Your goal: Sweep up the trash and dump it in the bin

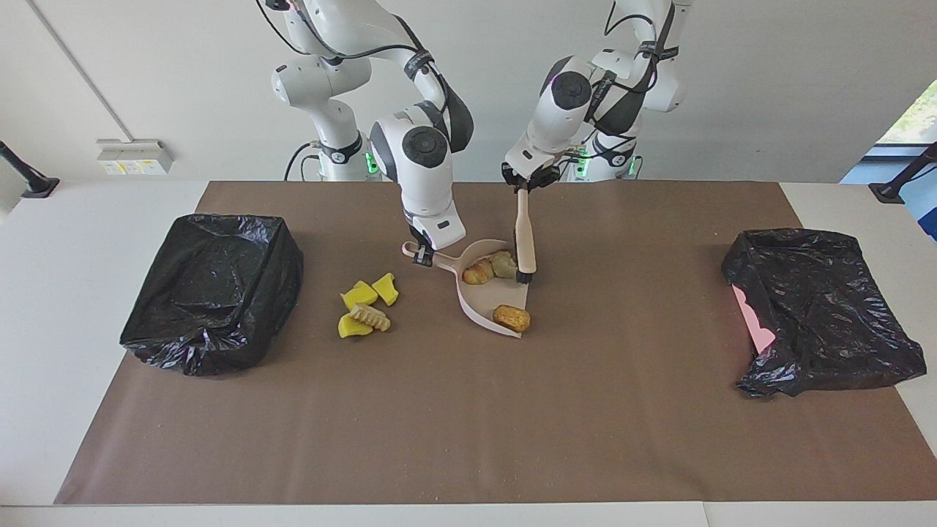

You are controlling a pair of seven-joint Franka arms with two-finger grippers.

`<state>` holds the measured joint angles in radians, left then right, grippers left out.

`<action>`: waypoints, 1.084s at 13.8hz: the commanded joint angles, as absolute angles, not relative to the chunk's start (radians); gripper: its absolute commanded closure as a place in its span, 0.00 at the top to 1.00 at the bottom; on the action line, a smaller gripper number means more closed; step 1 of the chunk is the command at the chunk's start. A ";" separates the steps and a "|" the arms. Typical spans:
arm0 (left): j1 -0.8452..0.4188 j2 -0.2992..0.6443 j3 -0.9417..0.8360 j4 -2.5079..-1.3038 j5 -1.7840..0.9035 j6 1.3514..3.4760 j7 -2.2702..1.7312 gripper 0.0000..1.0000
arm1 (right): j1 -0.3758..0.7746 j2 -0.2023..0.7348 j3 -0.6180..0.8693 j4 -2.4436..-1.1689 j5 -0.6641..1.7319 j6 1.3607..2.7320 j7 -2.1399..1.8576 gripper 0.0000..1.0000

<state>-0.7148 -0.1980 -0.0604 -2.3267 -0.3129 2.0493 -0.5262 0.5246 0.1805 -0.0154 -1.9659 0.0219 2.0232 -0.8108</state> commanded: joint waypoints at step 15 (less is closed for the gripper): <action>-0.652 -0.320 -0.052 -2.344 -0.184 1.839 -0.681 0.00 | 0.426 0.103 -0.017 -1.917 0.026 1.962 -0.900 0.00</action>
<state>-0.6463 -0.2468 -0.0418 -2.2796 -0.2057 1.8405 -0.6503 0.4461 0.1240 -0.0222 -1.9211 0.0218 1.9838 -0.8600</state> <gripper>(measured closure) 0.740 0.665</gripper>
